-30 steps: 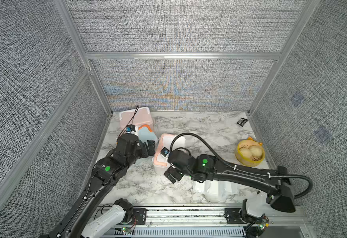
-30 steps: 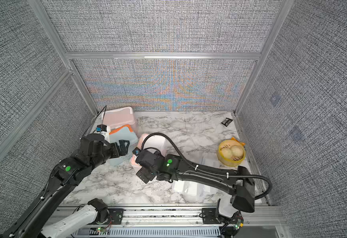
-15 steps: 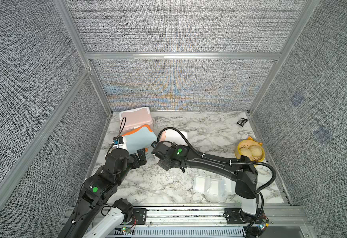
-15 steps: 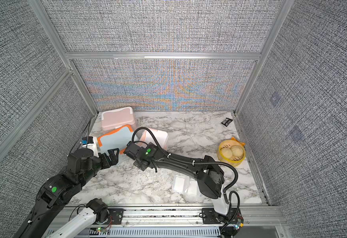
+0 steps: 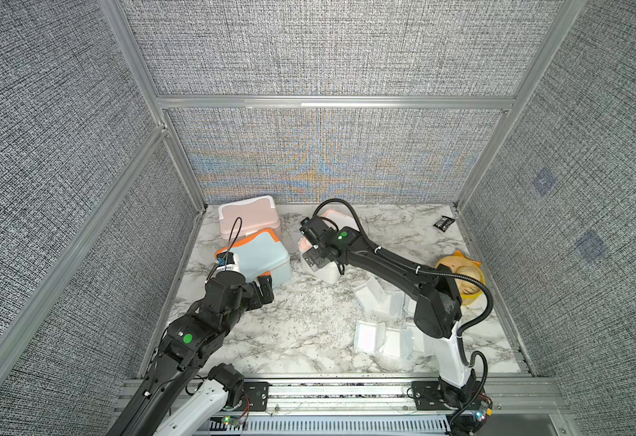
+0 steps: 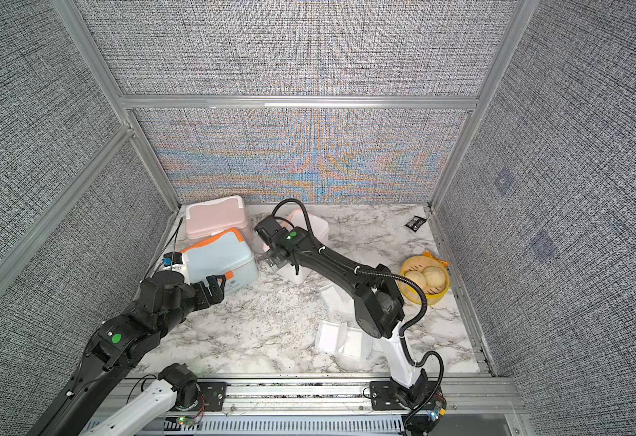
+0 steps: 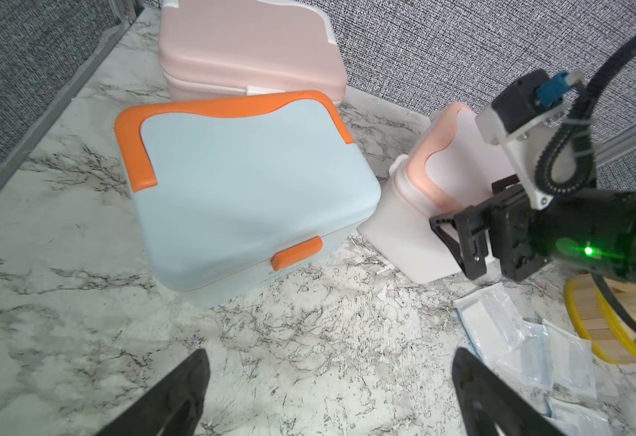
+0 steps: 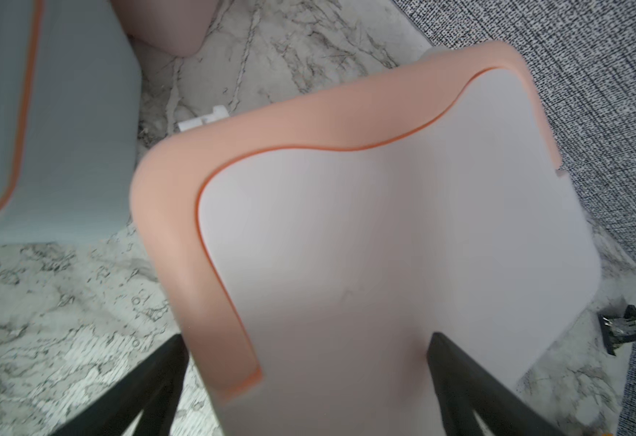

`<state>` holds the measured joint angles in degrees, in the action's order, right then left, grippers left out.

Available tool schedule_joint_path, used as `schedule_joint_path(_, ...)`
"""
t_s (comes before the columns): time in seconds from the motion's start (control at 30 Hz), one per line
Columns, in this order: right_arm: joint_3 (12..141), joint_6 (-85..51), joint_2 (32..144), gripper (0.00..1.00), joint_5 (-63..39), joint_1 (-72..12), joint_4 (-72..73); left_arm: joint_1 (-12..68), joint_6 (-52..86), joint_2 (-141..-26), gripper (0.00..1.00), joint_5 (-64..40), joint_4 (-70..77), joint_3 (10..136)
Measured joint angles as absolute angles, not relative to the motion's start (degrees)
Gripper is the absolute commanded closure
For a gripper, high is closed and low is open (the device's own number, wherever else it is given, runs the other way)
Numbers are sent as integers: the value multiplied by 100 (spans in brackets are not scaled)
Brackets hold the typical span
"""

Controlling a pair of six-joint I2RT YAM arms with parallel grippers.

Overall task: Open first aid kits and take out gauze
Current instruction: Move the first aid kit to the center of the board, then reset both arms

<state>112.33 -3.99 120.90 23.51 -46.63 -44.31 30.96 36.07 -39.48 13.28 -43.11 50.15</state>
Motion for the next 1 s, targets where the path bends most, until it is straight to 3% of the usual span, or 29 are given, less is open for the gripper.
schedule_joint_path(0.17, 11332, -552, 12044, 1, 1979, -4281, -4442, 3096, 3673, -4136, 1, 1179, -4073, 4838)
schedule_joint_path(0.3, 10783, -679, 11347, 1, 1522, -4276, -4412, 3096, 3710, -4150, 1, 1162, -3955, 4724)
schedule_joint_path(0.6, 7837, -1044, 8296, 1, 996, -4281, -3153, 3096, 3660, -3610, 0, 1699, -3664, 4189)
schedule_joint_path(0.83, 5371, -910, 6025, 1, 1645, -4097, -2104, 3096, 3505, -3365, 0, 2324, -3199, 3590)
schedule_joint_path(1.0, 4180, -821, 4998, 1, 2084, -3267, -1702, 3096, 3188, -3583, 0, 2842, -2663, 3107)
